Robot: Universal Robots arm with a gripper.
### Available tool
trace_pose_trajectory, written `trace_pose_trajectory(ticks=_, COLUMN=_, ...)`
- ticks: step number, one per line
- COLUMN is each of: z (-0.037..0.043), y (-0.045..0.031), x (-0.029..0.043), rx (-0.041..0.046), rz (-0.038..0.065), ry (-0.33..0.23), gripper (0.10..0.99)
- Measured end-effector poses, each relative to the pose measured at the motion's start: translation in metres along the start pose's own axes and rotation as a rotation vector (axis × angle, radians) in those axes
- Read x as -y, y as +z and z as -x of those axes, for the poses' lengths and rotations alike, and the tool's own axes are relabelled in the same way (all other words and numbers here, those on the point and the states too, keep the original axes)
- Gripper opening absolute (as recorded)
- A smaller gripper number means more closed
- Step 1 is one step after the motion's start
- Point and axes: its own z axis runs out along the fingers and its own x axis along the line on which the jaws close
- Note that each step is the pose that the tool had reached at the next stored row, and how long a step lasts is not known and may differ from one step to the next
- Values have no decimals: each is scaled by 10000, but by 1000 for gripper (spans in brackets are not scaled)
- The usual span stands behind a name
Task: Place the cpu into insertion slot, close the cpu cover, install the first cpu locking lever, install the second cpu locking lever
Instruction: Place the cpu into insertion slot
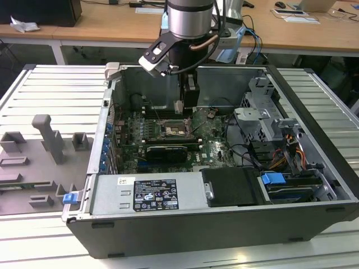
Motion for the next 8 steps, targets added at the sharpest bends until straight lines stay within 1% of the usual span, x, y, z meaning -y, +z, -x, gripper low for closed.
trace_pose_trajectory(ticks=2, z=-3, y=85, x=24, rx=-1, rz=2, ry=-2, gripper=537)
trace_pose_trajectory(ticks=5, z=-3, y=142, x=70, rx=-12, rz=3, ry=-80, gripper=537)
trace_pose_trajectory(ticks=8, z=-5, y=182, x=97, rx=-19, rz=8, ry=-173, gripper=537)
